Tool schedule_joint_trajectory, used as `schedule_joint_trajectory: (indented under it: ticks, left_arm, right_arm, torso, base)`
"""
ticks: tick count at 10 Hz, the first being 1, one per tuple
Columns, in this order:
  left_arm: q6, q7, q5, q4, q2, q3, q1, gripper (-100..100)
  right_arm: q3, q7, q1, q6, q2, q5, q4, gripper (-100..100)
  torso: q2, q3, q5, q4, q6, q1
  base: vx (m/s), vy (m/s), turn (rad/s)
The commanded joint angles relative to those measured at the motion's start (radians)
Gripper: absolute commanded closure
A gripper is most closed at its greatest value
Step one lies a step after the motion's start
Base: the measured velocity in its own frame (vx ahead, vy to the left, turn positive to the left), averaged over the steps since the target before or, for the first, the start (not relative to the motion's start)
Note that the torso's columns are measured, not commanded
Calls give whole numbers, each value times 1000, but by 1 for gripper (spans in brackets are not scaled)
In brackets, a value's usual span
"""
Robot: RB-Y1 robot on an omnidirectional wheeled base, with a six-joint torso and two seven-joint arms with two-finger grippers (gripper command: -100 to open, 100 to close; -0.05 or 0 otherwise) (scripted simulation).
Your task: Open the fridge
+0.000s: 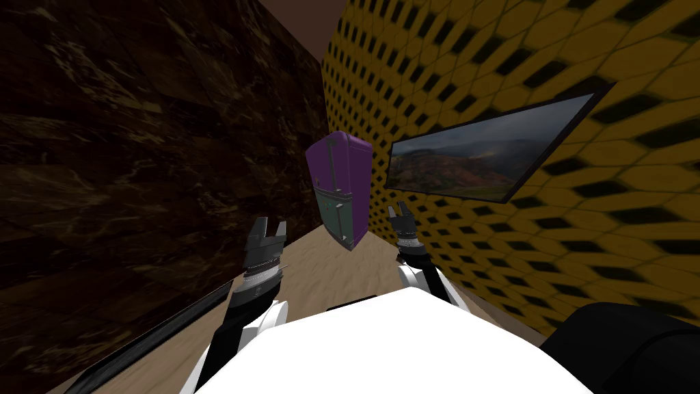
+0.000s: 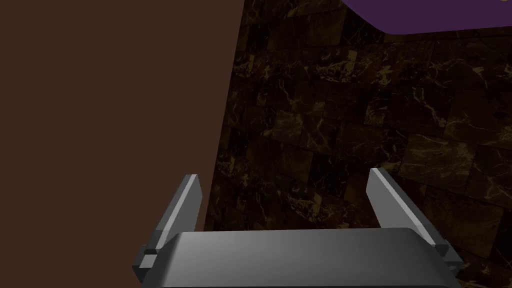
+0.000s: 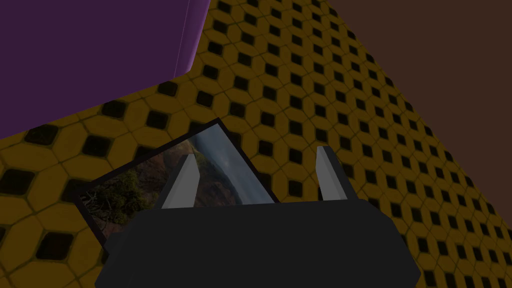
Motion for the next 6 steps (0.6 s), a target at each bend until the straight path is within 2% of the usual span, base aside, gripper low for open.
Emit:
schedule_joint_trajectory:
  ticks: [1, 6]
  left_arm:
    - [0, 0, 0, 0, 0, 0, 0, 0]
    - [0, 0, 0, 0, 0, 0, 0, 0]
  right_arm:
    - [0, 0, 0, 0, 0, 0, 0, 0]
    - [0, 0, 0, 0, 0, 0, 0, 0]
  torso:
    - [40, -82, 0, 41, 0, 0]
    - [396, -792, 0, 396, 0, 0]
  base:
    - [0, 0, 0]
    - [0, 0, 0]
